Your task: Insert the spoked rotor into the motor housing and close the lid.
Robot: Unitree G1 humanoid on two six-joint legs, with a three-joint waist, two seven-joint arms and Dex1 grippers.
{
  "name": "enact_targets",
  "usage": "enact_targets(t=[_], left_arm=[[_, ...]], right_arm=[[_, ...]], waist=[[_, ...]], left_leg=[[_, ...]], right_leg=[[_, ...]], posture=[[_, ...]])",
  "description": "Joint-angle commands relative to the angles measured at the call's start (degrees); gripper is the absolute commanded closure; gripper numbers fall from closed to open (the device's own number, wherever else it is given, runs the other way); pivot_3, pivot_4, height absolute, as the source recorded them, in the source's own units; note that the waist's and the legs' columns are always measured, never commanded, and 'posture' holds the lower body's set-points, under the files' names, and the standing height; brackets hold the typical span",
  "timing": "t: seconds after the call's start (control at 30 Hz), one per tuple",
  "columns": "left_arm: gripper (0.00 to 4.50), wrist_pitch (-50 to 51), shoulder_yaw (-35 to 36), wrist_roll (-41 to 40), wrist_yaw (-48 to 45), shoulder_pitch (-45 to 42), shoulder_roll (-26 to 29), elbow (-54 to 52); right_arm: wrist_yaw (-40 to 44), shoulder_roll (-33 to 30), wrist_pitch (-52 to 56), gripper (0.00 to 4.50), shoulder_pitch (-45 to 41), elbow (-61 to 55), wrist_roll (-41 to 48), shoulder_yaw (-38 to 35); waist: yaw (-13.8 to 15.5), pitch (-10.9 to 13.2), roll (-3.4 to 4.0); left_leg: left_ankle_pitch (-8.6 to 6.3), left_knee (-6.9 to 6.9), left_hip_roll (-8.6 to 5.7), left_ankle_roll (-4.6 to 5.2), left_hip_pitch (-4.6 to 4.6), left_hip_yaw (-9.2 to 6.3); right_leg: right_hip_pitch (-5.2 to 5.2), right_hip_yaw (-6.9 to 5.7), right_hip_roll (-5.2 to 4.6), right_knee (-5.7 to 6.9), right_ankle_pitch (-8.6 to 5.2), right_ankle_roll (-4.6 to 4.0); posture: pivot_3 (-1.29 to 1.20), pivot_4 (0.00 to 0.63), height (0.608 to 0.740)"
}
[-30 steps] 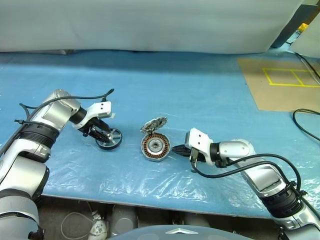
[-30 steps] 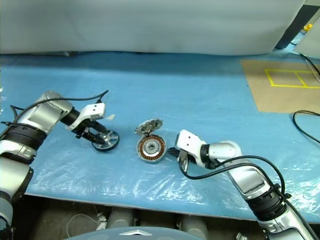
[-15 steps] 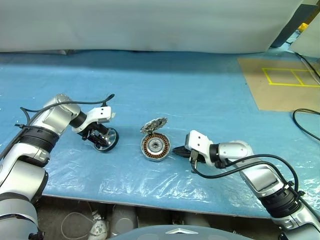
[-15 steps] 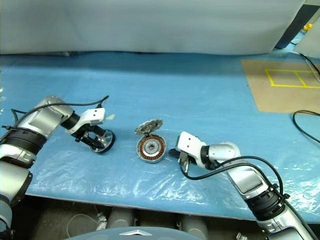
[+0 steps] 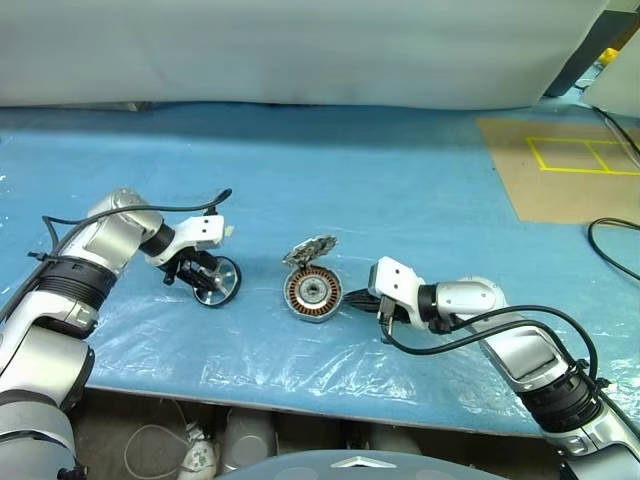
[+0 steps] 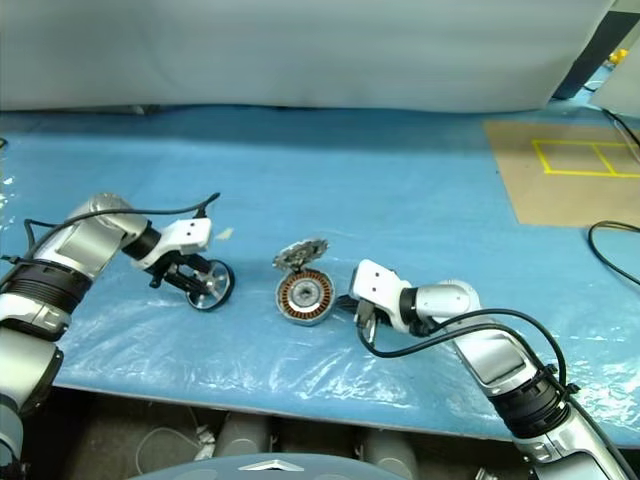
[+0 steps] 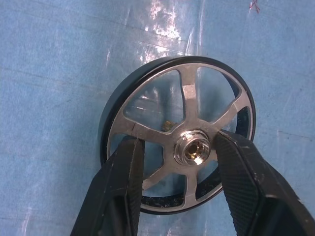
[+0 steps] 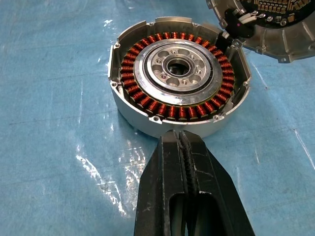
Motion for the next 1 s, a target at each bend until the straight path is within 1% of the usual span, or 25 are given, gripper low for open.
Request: enact_targets(t=[0.03,0.13,0.2,0.23,0.33,0.4,0.5,0.57,0.63,0.67,0.73,0.83,0.9,1.0], left_arm=[[2.65,-1.77,2.75,-2.12,0.07,1.70,0.11,-1.63],[2.65,-1.08,9.00,-9.76,-1.31,2.53,-1.23,-5.49],[2.65,3.17,12.02,-15.82,-2.77,4.17,-0.35,-10.91],[2.65,4.25,12.86,-18.95,-3.14,5.36,0.46,-13.89],[2.65,12.35,15.40,-27.98,-3.31,8.58,2.44,-26.22],[2.65,14.84,15.67,-31.01,-3.31,10.20,3.57,-31.69],[2.65,14.14,13.37,-31.62,-3.31,12.27,6.66,-36.40],[2.65,15.74,11.83,-31.60,-3.31,13.31,8.28,-39.26],[2.65,15.05,10.07,-29.82,-3.31,14.13,9.22,-40.85],[2.65,14.89,8.97,-28.32,-2.50,14.29,8.83,-41.03],[2.65,16.03,7.21,-26.53,0.50,13.56,6.31,-40.16],[2.65,15.46,5.90,-23.68,6.46,11.65,0.23,-36.87],[2.65,16.22,5.38,-22.77,8.55,10.28,-2.65,-35.49],[2.65,15.62,4.56,-21.61,9.91,9.29,-5.31,-34.19]], right_arm=[[-0.22,0.75,0.38,4.50,-0.98,-1.59,1.53,-1.80],[-0.67,1.86,2.06,4.50,-1.33,-2.05,4.02,-4.34],[-0.35,2.12,3.55,4.50,-1.36,-2.54,6.34,-6.47],[-0.06,2.02,4.01,4.50,-1.34,-2.57,7.23,-7.26],[1.22,0.76,4.35,4.50,-0.81,-1.92,9.10,-9.22],[2.15,-0.26,3.01,4.50,-0.75,-0.43,8.69,-9.32],[2.92,-0.77,1.54,4.50,-1.38,1.59,7.96,-8.91],[2.85,-0.62,1.55,4.50,-1.91,1.82,7.97,-8.84],[2.56,-0.28,1.73,4.50,-2.55,2.10,7.91,-8.83],[2.31,-0.09,1.81,4.50,-2.65,2.05,7.86,-8.81],[1.77,0.15,2.32,4.50,-2.40,1.14,7.88,-8.63],[0.97,0.25,3.98,4.50,-1.77,-1.29,8.41,-8.64],[0.64,0.14,5.41,4.50,-1.46,-2.71,9.25,-9.21],[-0.49,0.19,9.07,4.50,-1.56,-5.29,12.90,-13.01]], waist=[[-0.01,0.02,0.07],[-0.02,0.10,0.11],[0.03,0.19,0.05],[-0.01,0.21,0.03],[-0.13,0.22,0.03],[-0.12,0.23,0.05],[-0.29,0.25,0.10],[-0.40,0.27,0.13],[-0.29,0.32,0.20],[-0.25,0.32,0.21],[-0.07,0.32,0.23],[0.02,0.34,0.25],[-0.06,0.34,0.24],[-0.32,0.35,0.24]], left_leg=[[0.00,0.00,0.00,0.00,0.00,0.00],[0.00,0.00,0.00,0.00,-0.03,0.00],[0.00,0.03,0.01,0.00,-0.21,0.00],[0.00,0.05,0.02,0.01,-0.31,-0.01],[0.00,-0.01,0.02,0.00,-0.41,0.00],[0.00,-0.10,0.02,-0.01,-0.42,0.01],[-0.01,-0.12,0.08,-0.03,-0.41,0.19],[-0.02,-0.12,0.12,-0.03,-0.40,0.29],[-0.01,-0.12,0.10,-0.03,-0.39,0.38],[-0.01,-0.09,0.11,-0.02,-0.39,0.43],[-0.01,-0.04,0.10,-0.01,-0.39,0.51],[0.00,0.06,0.07,0.00,-0.39,0.53],[0.01,0.12,0.08,0.01,-0.40,0.53],[0.01,0.12,0.12,0.02,-0.39,0.53]], right_leg=[[0.00,0.00,0.00,0.00,0.00,0.00],[-0.03,0.00,0.00,0.00,0.00,0.00],[-0.14,-0.02,0.00,0.00,0.00,0.00],[-0.23,-0.02,0.00,0.02,0.00,0.00],[-0.38,-0.02,0.01,0.04,0.08,0.12],[-0.43,-0.03,0.04,0.05,0.11,0.17],[-0.45,-0.04,0.12,0.04,0.08,0.12],[-0.47,-0.04,0.14,0.04,0.08,0.12],[-0.46,-0.04,0.13,0.04,0.07,0.12],[-0.46,-0.03,0.12,0.03,0.06,0.10],[-0.44,-0.02,0.11,0.03,-0.04,-0.06],[-0.35,-0.02,0.06,0.03,-0.05,-0.07],[-0.35,-0.01,0.07,0.05,-0.04,-0.06],[-0.36,-0.01,0.11,0.07,0.03,0.05]], posture=[[0.00,0.150,0.740],[0.00,0.150,0.740],[0.00,0.150,0.740],[0.00,0.150,0.740],[0.00,0.150,0.740],[0.00,0.150,0.740],[0.00,0.150,0.740],[0.00,0.150,0.740],[0.00,0.150,0.740],[0.00,0.150,0.740],[0.00,0.150,0.740],[0.00,0.150,0.740],[0.00,0.150,0.740],[0.00,0.150,0.740]])
